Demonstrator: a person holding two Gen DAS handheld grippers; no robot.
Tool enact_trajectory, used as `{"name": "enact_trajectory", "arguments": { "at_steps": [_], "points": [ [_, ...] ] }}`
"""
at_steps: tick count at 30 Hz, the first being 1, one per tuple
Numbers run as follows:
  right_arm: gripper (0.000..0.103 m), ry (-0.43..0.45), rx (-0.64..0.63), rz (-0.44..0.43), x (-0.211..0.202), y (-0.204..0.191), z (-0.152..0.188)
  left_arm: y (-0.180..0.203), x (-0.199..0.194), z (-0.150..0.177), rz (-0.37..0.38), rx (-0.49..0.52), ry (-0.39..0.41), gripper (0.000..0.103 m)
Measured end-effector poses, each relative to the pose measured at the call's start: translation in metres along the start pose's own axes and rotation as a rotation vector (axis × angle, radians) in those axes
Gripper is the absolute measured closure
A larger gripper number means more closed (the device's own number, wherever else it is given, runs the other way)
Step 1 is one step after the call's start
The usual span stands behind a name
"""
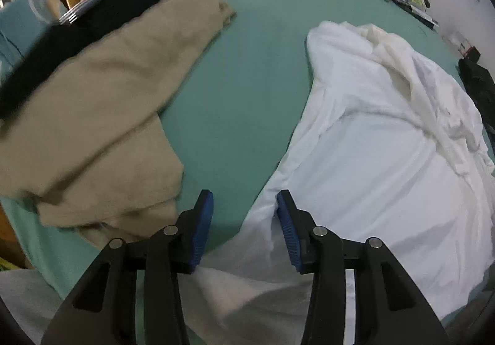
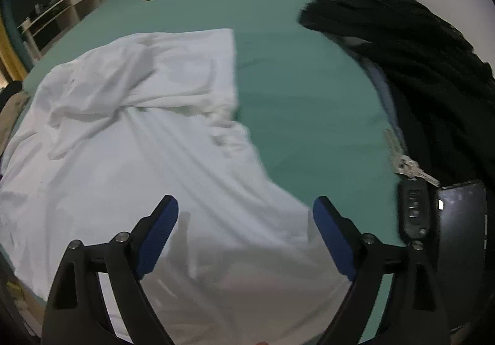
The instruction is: Fold large clothes
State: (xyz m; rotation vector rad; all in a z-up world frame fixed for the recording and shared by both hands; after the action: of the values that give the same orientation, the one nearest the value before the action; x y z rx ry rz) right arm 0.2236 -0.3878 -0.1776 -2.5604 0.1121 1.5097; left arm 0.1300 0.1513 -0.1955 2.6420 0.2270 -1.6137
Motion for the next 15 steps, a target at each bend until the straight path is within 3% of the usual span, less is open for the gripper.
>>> {"name": "enact_trajectory", "arguments": {
  "at_steps": [5,8,12,15],
  "points": [
    [0.01,-0.061,0.11,0.011,0.012,0.032,-0.001,0.004,-0.005,0.009,0.022,0.032,-0.008,0.056],
    [0.01,-0.15,0.169,-0.063,0.022,0.038,0.01,0.003,-0.008,0.014,0.061,0.023,-0.016,0.056],
    [0.009,-0.154,0.13,-0.073,0.018,0.023,0.023,0.004,-0.012,0.017,0.13,0.034,-0.038,0.055],
    [0.009,-0.158,0.093,-0.083,0.016,0.012,0.032,0.009,-0.014,0.021,0.196,0.067,-0.067,0.046]
  ]
}}
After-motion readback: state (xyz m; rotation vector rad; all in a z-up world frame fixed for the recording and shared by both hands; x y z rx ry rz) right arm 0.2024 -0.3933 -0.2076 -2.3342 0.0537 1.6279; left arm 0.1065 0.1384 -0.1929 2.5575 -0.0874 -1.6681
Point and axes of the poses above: each gripper's, at about its wrist camera, not at the fingertips, and x roughly the way its jaws point, y to its right, z to its underside, the point moved 1 cm from there along x, roughly the way its jaws point, and after that the axes turned 13 degrees about x, right-handed, at the moved point
